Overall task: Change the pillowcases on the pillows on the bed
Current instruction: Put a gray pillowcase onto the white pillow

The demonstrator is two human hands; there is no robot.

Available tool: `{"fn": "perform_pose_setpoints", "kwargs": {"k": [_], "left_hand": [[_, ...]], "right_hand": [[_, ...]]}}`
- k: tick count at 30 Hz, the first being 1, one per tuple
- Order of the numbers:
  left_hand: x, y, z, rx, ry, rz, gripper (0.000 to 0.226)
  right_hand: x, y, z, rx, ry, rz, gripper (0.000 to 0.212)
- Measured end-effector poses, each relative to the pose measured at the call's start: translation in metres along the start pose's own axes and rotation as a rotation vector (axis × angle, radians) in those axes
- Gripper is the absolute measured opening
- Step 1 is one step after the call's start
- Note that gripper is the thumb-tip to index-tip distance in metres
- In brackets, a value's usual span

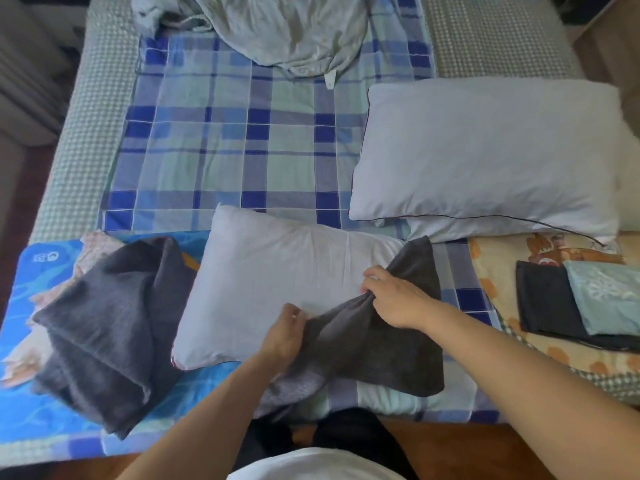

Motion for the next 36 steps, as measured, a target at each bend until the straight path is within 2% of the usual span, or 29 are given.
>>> {"fn": "perform_pose_setpoints", "kwargs": {"k": [2, 3, 6, 7, 8, 10, 12, 15, 17, 20, 23, 24, 25, 27, 28, 29, 31, 32, 33, 34, 35, 36], "left_hand": [[0.019, -0.020, -0.003, -0.037, -0.105, -0.275, 0.025], [0.024, -0.033, -0.004, -0.126, -0.106, -0.326, 0.027], [0.013, -0.064, -0.005, -0.675, -0.035, -0.188, 0.023], [0.009, -0.065, -0.010, -0.738, -0.052, -0.155, 0.022], [0.007, -0.061, -0.017, -0.668, -0.108, -0.138, 0.024], [0.012, -0.043, -0.030, -0.383, -0.189, -0.196, 0.032], [0.028, -0.031, -0.033, -0.203, -0.195, -0.250, 0.034], [0.058, -0.034, -0.024, -0.312, -0.125, -0.140, 0.022], [0.069, -0.032, -0.009, -0.278, -0.035, 0.084, 0.019], [0.069, -0.016, 0.016, -0.037, 0.108, 0.355, 0.027], [0.077, 0.007, 0.026, 0.102, 0.120, 0.377, 0.027], [0.083, 0.011, 0.025, 0.108, 0.109, 0.290, 0.028], [0.088, 0.014, 0.022, 0.087, 0.119, 0.103, 0.031], [0.101, 0.020, 0.025, -0.011, 0.097, -0.203, 0.033], [0.106, 0.018, 0.031, -0.113, 0.078, -0.218, 0.031], [0.110, 0.013, 0.040, -0.249, 0.054, -0.114, 0.029], [0.120, -0.010, 0.063, -0.624, -0.043, 0.214, 0.031], [0.125, -0.024, 0.073, -0.807, -0.055, 0.282, 0.038], [0.125, -0.039, 0.081, -0.921, -0.061, 0.300, 0.048], [0.121, -0.053, 0.084, -0.912, -0.004, 0.351, 0.059], [0.112, -0.061, 0.080, -0.771, 0.120, 0.450, 0.063], [0.093, -0.064, 0.078, -0.552, 0.259, 0.577, 0.062]], "right_hand": [[0.001, 0.001, -0.008, 0.057, 0.042, -0.033, 0.032], [0.003, 0.004, -0.014, 0.081, 0.060, -0.030, 0.036], [0.005, 0.011, -0.029, 0.122, 0.130, -0.044, 0.054], [0.004, 0.011, -0.035, 0.149, 0.172, -0.039, 0.057], [0.006, 0.009, -0.040, 0.206, 0.227, -0.013, 0.059], [0.012, -0.004, -0.044, 0.292, 0.382, 0.059, 0.064], [0.029, -0.027, -0.048, 0.193, 0.452, 0.130, 0.062], [0.081, -0.054, -0.080, -0.079, 0.177, 0.195, 0.048], [0.118, -0.063, -0.120, -0.152, 0.003, 0.121, 0.053], [0.163, -0.077, -0.194, -0.124, -0.041, 0.084, 0.082], [0.177, -0.076, -0.245, 0.017, 0.080, -0.012, 0.120], [0.177, -0.069, -0.250, 0.074, 0.118, -0.026, 0.125], [0.178, -0.061, -0.246, 0.107, 0.125, -0.002, 0.121], [0.174, -0.049, -0.222, 0.031, 0.065, 0.051, 0.096], [0.168, -0.048, -0.204, -0.022, 0.042, 0.047, 0.084], [0.159, -0.049, -0.180, -0.043, 0.030, 0.028, 0.077], [0.136, -0.057, -0.130, -0.073, 0.042, -0.007, 0.073], [0.124, -0.062, -0.104, -0.113, 0.068, -0.022, 0.072], [0.111, -0.067, -0.078, -0.159, 0.087, -0.046, 0.070], [0.100, -0.070, -0.053, -0.195, 0.097, -0.083, 0.068], [0.090, -0.074, -0.031, -0.227, 0.113, -0.125, 0.064], [0.078, -0.077, -0.011, -0.251, 0.143, -0.170, 0.060]]}}
Point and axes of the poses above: each hand's wrist, its own z-axis away from the middle knuckle, its own y-axis out of the palm, x = y × z, the point moved 3 cm from there along -z, towards the middle knuckle, and after that the axes turned 11 degrees about x, right-handed, at the moved point
